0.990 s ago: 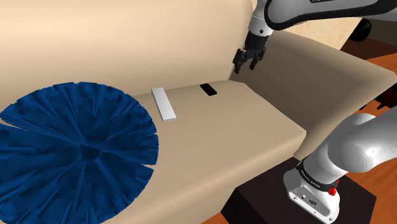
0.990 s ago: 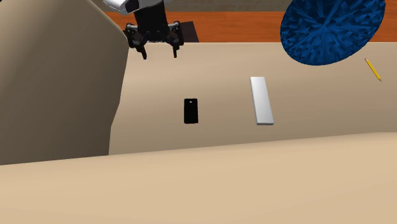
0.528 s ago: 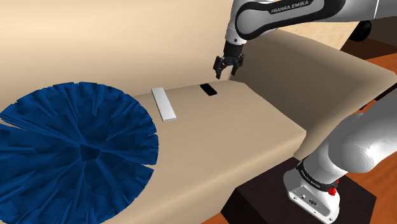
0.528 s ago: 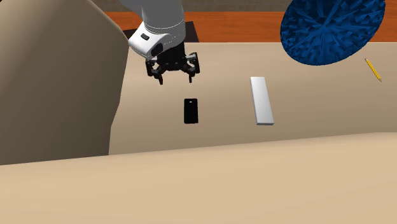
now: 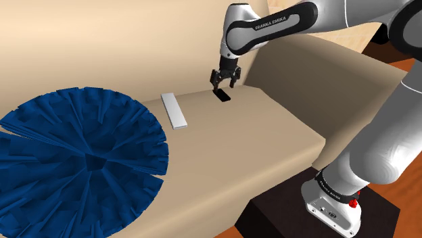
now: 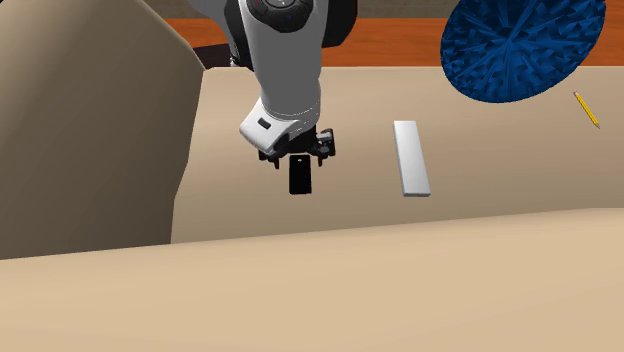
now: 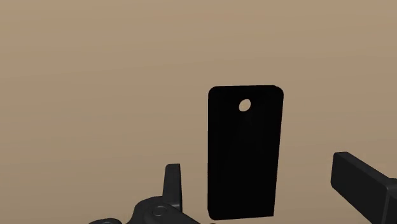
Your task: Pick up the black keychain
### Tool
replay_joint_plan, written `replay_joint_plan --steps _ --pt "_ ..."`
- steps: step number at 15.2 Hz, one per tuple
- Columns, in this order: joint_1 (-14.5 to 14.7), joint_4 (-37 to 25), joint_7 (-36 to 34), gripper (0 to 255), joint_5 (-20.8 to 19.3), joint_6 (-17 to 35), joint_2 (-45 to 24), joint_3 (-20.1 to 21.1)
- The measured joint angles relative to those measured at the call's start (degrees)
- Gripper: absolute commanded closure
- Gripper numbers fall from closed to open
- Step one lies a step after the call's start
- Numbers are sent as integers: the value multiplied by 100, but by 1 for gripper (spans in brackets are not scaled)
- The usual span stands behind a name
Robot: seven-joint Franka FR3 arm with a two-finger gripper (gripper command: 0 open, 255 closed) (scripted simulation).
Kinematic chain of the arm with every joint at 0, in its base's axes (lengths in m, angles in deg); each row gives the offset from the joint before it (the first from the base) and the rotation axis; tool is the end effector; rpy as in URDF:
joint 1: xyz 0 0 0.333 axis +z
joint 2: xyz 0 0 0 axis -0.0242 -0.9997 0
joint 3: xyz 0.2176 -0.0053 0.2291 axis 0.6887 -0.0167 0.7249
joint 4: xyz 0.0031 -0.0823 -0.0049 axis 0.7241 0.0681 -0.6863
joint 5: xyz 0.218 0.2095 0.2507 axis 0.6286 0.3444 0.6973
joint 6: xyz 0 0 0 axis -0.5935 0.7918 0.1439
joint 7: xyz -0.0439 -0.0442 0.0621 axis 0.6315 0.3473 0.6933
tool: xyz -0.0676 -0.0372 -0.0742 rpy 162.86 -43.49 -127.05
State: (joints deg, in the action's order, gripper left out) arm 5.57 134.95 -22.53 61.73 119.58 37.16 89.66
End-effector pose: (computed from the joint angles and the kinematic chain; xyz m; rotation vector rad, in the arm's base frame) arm 0.5713 0.0871 0.4088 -3.1250 0.2211 0.0101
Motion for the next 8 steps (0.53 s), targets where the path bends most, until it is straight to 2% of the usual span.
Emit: replay_joint_plan --steps 6,7,8 --pt "7 192 -17 0 -14 385 -199 1" --pt "8 198 -18 255 -16 410 -218 1" --pt "6 194 -21 255 -23 418 -220 -3"
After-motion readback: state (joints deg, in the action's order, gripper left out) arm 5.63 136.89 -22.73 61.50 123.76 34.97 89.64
